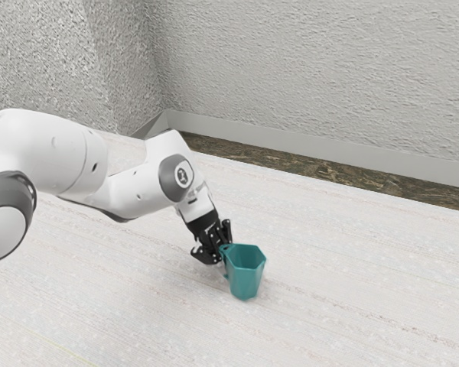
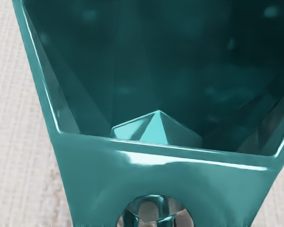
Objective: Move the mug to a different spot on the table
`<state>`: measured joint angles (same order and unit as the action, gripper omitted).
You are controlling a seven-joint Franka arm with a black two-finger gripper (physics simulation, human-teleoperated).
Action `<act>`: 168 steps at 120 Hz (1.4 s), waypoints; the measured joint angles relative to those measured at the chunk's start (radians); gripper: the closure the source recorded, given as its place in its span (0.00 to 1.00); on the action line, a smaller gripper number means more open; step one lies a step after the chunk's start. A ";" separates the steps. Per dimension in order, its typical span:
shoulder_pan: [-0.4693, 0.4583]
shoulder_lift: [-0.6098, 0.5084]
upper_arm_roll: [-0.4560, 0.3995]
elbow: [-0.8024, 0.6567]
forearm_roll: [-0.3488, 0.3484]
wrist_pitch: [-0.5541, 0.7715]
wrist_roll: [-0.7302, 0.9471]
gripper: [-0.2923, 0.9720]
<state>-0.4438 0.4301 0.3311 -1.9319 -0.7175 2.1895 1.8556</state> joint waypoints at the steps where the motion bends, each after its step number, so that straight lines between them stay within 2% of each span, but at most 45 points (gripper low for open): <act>1: 0.001 0.000 0.000 0.000 -0.002 0.000 0.001 0.73; 29: 0.029 -0.022 0.003 -0.015 -0.088 0.006 0.048 0.78; 46: 0.068 -0.074 0.007 -0.045 -0.113 0.012 0.078 0.79; 92: 0.076 -0.188 0.215 -0.169 -0.115 0.023 0.153 0.80; 123: 0.077 -0.156 0.279 -0.179 -0.107 0.034 0.193 0.79; 168: 0.110 -0.094 0.276 -0.170 -0.107 0.043 0.229 0.78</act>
<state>-0.3340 0.3361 0.6075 -2.1021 -0.8243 2.2325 2.0844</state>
